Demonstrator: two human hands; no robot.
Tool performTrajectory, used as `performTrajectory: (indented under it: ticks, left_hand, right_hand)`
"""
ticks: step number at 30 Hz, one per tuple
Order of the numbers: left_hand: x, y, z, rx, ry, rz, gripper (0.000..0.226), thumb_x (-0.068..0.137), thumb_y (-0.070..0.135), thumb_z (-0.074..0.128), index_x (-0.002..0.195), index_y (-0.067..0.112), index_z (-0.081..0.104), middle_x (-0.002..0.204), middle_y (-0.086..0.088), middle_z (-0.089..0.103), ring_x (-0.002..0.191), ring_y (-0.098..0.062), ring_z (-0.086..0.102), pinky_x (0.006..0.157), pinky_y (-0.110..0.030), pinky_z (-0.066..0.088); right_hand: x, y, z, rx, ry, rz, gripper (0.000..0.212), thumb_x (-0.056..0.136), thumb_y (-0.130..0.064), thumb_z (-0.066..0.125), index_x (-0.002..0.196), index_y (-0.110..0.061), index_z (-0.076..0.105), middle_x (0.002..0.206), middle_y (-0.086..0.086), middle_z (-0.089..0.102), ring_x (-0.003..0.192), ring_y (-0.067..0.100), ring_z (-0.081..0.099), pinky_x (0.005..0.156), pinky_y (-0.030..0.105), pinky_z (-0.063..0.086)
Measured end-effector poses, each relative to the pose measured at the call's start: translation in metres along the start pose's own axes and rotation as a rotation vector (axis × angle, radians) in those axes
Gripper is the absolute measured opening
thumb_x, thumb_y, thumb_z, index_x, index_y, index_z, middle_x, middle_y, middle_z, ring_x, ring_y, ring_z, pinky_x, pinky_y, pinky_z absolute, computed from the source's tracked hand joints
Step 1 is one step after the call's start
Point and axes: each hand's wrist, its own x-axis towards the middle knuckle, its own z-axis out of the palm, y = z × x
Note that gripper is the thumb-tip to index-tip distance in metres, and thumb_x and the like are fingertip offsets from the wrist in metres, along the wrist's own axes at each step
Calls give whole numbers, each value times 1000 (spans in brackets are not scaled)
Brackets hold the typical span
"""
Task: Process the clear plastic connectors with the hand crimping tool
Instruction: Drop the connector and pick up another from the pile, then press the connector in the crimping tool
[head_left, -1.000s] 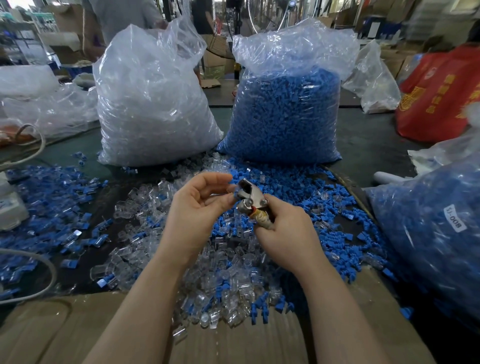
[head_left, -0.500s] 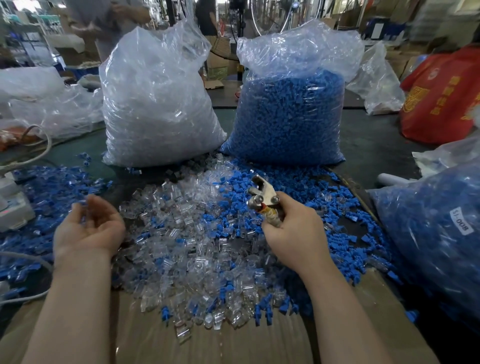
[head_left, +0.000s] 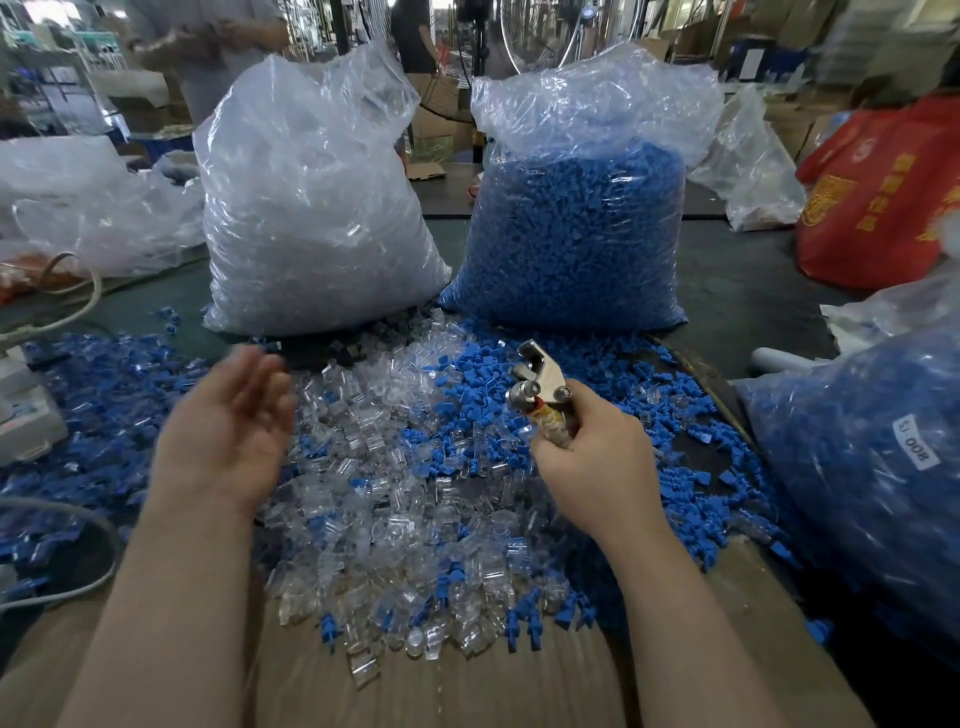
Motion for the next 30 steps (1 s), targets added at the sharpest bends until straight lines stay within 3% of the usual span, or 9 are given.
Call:
performTrajectory:
  ticks: [5,7,8,10,16,21,24,26,30]
  left_hand:
    - [-36,-29,51,1107,-404,216,5,84,25,75,81,26,71,75,9,72,65,-1,63,57,-14,51]
    - [-38,-41,55,1494,-429,301,13,85,32,74,74,35,68,92,15,68,84,-4,65,79,-27,54]
    - [-38,-44,57,1652,-419,342,17,86,35,72,72,39,64,103,15,63,101,-10,61,97,-38,45]
    - [-37,-50,59,1821,-412,364,24,88,34,67,69,44,58,105,13,52,116,-16,48,108,-46,28]
    - [-38,-61,57,1962,-472,377,20,88,40,65,107,47,66,109,7,45,121,-19,41,106,-46,27]
    - [-37,-61,56,1922,-452,417,10,87,43,69,96,45,68,102,12,44,115,-14,44,104,-42,26]
    - [-37,-58,59,1606,-435,373,10,84,40,75,80,41,65,86,18,65,88,-3,60,97,-34,38]
    - [-40,-53,63,1313,-458,268,12,80,33,80,76,36,70,72,15,71,69,-1,66,74,-23,52]
    - [-49,-48,68,985,-487,152,9,79,23,80,78,31,76,72,12,74,66,0,69,55,-9,49]
  right_hand:
    - [2,1,0,-31,8,7,18,71,-35,50,85,-27,56,62,-8,58,57,12,53,49,28,32]
    - [1,1,0,-30,14,6,18,70,-36,50,85,-27,56,62,-9,59,57,10,52,49,27,32]
    - [1,2,0,-28,16,1,18,71,-35,50,85,-27,57,62,-9,59,56,9,52,48,27,32]
    - [0,1,1,-29,19,-8,16,71,-35,51,84,-27,57,61,-9,58,54,8,51,47,27,30]
    - [0,2,2,-26,15,-10,9,75,-33,57,82,-27,54,61,-8,58,55,8,50,47,27,29]
    - [-1,1,2,0,2,-20,6,75,-32,56,77,-29,52,60,-8,56,56,9,50,46,28,31]
    - [0,0,3,4,-2,-19,13,79,-27,61,72,-28,50,59,-8,56,56,10,51,47,29,34]
    - [1,-1,2,33,1,-20,10,80,-27,63,75,-28,55,61,-8,58,58,10,53,49,32,38]
    - [1,-3,2,164,-36,-22,4,85,-27,69,88,-27,67,67,-9,63,62,11,57,57,39,49]
